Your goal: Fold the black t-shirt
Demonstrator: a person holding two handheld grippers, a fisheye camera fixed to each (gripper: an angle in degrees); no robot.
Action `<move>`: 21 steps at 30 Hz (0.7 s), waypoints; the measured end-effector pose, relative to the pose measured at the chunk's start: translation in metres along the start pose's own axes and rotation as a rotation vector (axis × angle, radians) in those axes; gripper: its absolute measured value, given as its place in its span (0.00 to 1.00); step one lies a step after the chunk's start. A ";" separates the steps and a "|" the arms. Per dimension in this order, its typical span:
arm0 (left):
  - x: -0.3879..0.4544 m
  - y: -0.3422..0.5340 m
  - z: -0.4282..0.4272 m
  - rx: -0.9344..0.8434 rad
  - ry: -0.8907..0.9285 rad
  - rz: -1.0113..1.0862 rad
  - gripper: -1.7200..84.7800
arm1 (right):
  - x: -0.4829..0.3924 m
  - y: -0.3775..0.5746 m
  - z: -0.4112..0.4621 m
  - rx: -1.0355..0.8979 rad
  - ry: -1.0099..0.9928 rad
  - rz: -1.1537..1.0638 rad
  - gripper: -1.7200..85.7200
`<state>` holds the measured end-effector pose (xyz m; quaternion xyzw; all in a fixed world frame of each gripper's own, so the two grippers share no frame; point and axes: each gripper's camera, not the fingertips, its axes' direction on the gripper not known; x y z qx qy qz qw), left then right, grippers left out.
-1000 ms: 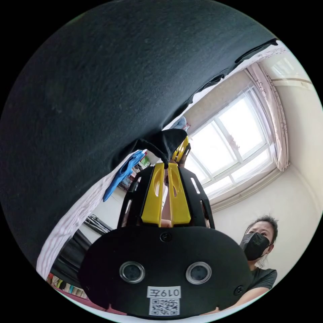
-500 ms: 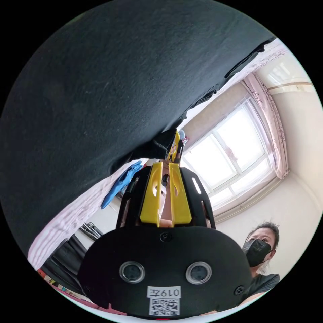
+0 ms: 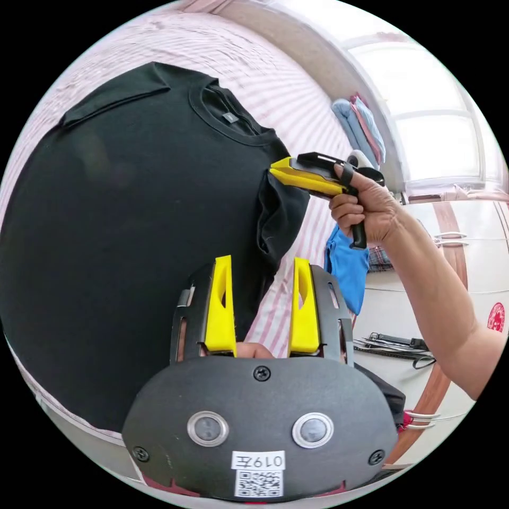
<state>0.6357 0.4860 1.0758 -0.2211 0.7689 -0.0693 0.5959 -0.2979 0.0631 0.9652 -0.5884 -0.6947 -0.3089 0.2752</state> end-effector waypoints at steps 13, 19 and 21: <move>0.033 0.014 0.019 -0.024 0.004 0.022 0.04 | -0.151 0.020 0.048 -0.181 0.766 -0.865 0.10; 0.026 0.024 0.017 -0.021 0.058 -0.070 0.03 | -0.181 0.001 0.097 -0.353 0.853 -0.930 0.10; 0.025 0.027 0.017 -0.023 0.070 -0.091 0.03 | -0.185 -0.003 0.106 -0.380 0.840 -0.919 0.09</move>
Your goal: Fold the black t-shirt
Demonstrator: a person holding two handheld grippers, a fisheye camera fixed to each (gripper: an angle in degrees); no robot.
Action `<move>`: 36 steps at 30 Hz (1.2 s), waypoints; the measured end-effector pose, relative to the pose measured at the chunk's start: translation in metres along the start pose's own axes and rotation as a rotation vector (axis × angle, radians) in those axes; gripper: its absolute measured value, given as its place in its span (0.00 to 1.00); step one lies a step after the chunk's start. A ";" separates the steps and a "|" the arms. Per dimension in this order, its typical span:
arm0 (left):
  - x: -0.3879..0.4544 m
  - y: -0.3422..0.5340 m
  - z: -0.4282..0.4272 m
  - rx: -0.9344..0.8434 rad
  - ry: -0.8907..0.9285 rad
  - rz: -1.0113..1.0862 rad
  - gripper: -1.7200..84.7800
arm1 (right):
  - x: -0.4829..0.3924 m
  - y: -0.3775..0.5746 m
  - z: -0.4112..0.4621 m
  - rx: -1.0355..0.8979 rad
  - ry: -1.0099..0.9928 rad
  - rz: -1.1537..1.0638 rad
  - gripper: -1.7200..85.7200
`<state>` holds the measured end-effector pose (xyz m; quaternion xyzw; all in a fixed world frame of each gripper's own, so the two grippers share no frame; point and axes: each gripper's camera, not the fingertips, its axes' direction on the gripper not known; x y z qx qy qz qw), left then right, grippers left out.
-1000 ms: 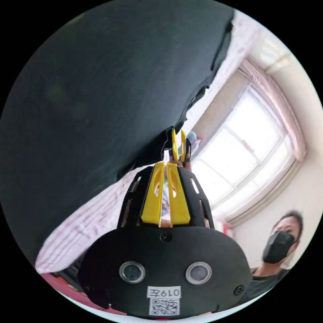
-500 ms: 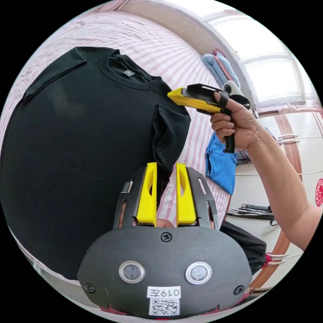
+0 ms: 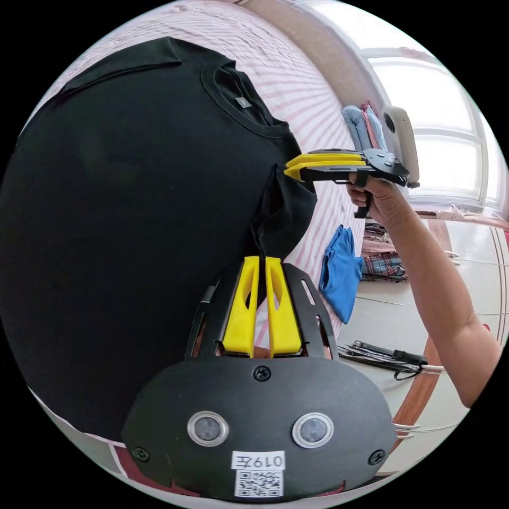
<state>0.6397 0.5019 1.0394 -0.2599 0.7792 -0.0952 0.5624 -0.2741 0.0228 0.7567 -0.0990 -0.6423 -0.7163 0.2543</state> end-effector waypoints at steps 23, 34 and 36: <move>-0.001 0.016 -0.029 0.005 0.060 -0.058 0.03 | -0.042 -0.050 -0.031 -0.033 -0.030 0.019 0.01; 0.001 0.014 -0.044 -0.005 0.056 -0.076 0.03 | -0.059 -0.051 -0.036 0.015 0.015 0.017 0.06; 0.002 0.013 -0.047 -0.005 0.059 -0.078 0.03 | -0.055 -0.049 -0.037 0.021 -0.018 0.034 0.07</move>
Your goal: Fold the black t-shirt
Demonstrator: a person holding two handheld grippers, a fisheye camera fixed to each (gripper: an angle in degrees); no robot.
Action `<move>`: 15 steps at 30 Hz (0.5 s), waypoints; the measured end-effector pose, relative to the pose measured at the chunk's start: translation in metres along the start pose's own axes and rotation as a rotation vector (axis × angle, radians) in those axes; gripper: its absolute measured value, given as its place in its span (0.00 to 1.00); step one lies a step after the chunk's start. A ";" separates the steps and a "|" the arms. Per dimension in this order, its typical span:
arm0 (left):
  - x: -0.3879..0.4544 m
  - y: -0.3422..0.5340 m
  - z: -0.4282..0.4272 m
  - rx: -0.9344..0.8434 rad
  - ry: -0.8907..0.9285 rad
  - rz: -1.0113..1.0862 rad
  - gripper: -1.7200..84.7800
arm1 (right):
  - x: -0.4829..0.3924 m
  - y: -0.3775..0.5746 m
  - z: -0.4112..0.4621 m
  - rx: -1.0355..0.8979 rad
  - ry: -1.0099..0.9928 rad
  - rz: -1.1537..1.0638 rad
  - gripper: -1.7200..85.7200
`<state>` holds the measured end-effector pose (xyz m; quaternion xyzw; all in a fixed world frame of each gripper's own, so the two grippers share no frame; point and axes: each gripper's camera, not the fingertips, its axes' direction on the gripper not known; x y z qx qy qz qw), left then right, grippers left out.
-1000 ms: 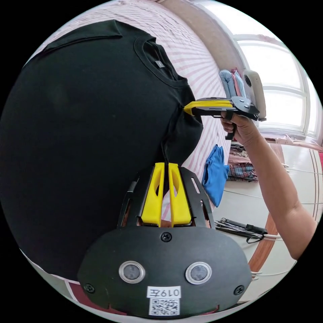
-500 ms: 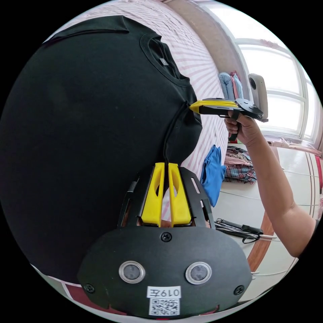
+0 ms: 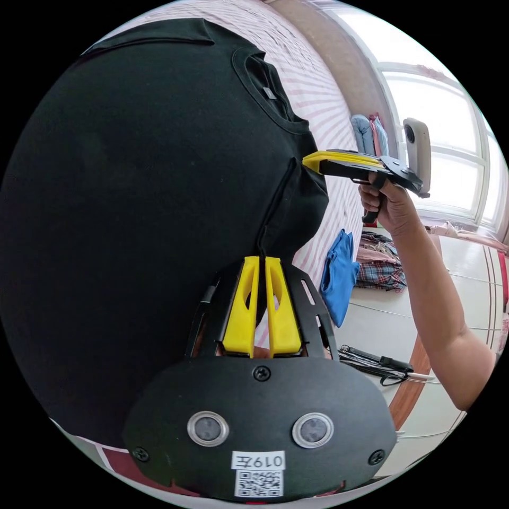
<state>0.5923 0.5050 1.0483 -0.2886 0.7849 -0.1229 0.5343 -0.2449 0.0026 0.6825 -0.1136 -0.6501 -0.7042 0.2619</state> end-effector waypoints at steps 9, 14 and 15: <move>0.007 -0.003 -0.014 0.001 0.007 -0.017 0.03 | -0.002 0.009 0.007 -0.064 0.019 -0.047 0.01; 0.011 -0.002 -0.025 0.030 0.029 -0.043 0.03 | 0.000 0.021 -0.003 0.008 0.030 -0.054 0.01; 0.011 -0.002 -0.026 0.036 0.028 -0.050 0.03 | 0.001 0.022 0.000 0.014 0.037 -0.058 0.01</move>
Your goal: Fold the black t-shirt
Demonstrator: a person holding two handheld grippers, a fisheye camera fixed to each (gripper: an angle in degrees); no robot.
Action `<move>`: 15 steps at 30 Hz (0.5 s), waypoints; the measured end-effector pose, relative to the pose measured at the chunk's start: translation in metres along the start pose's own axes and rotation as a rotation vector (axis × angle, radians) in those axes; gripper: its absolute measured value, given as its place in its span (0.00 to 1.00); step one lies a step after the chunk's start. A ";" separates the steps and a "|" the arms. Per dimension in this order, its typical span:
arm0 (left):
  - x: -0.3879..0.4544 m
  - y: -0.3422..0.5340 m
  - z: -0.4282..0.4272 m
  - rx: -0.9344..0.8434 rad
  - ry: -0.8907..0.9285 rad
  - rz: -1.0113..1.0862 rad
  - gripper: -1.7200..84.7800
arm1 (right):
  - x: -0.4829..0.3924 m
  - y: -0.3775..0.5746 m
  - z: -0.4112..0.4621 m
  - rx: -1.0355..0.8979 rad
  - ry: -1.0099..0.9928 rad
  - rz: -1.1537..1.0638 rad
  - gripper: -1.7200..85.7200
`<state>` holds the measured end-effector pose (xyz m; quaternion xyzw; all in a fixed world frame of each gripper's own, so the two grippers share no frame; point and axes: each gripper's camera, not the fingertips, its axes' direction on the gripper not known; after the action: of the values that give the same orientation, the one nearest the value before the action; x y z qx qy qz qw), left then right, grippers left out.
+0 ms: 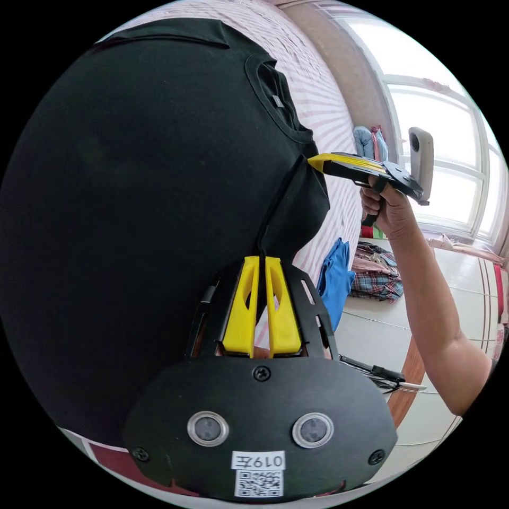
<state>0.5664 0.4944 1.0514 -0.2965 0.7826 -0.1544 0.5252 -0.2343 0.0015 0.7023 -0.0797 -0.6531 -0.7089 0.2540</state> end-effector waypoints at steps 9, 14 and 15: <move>0.006 -0.004 -0.010 -0.027 0.043 -0.048 0.04 | 0.014 0.024 0.025 -0.064 0.008 0.024 0.03; 0.003 0.003 -0.034 -0.010 0.071 -0.090 0.03 | 0.027 0.063 0.001 0.059 -0.007 0.070 0.07; 0.005 0.003 -0.038 -0.007 0.051 -0.082 0.03 | 0.029 0.078 -0.007 0.092 0.006 0.078 0.07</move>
<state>0.5296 0.4915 1.0614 -0.3263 0.7836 -0.1805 0.4970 -0.2209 -0.0138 0.7836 -0.0912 -0.6806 -0.6680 0.2870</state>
